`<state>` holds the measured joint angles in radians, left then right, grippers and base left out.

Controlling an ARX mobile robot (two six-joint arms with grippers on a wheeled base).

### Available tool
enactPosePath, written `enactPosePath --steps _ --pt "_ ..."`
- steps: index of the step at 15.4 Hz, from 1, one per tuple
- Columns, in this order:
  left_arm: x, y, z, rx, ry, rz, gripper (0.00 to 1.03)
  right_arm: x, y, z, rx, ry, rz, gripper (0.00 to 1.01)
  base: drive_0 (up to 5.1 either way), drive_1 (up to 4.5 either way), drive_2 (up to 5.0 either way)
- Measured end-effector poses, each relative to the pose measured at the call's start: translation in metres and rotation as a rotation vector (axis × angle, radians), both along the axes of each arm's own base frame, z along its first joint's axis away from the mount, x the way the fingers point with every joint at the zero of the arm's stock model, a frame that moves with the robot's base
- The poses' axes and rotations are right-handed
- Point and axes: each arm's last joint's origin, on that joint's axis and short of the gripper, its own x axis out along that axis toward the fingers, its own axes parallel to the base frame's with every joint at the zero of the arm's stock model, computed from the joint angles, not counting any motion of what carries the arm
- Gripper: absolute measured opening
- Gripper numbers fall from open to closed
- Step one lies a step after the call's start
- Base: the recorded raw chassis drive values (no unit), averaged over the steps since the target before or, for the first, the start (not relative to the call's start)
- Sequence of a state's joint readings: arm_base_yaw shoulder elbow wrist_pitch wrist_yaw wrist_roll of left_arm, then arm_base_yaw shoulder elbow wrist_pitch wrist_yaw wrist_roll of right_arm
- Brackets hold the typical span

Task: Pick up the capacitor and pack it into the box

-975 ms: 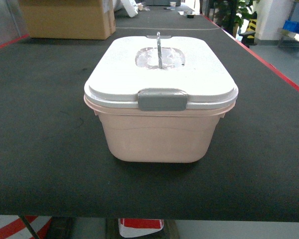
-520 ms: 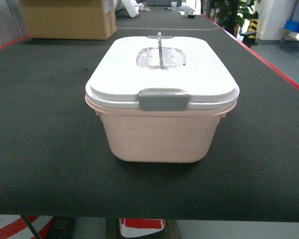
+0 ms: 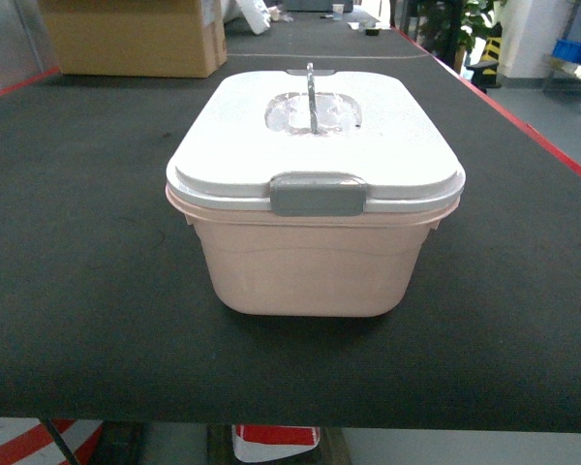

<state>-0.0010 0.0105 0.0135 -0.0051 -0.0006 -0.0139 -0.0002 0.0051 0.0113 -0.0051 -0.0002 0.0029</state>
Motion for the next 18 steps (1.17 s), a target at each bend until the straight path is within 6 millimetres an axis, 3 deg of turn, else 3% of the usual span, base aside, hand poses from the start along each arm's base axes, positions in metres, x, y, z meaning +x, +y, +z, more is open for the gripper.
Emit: enactPosePath --steps 2,5,18 --pt "0.0 0.0 0.0 0.0 0.0 0.0 0.64 0.0 0.0 0.0 0.0 0.0 0.0 0.98 0.0 0.0 0.0" --pt "0.0 0.0 0.0 0.001 0.0 0.0 1.0 0.0 0.0 0.0 0.0 0.0 0.0 0.98 0.0 0.0 0.0" --pt "0.0 0.0 0.0 0.001 0.0 0.0 0.98 0.0 0.0 0.0 0.0 0.0 0.0 0.98 0.0 0.0 0.0"
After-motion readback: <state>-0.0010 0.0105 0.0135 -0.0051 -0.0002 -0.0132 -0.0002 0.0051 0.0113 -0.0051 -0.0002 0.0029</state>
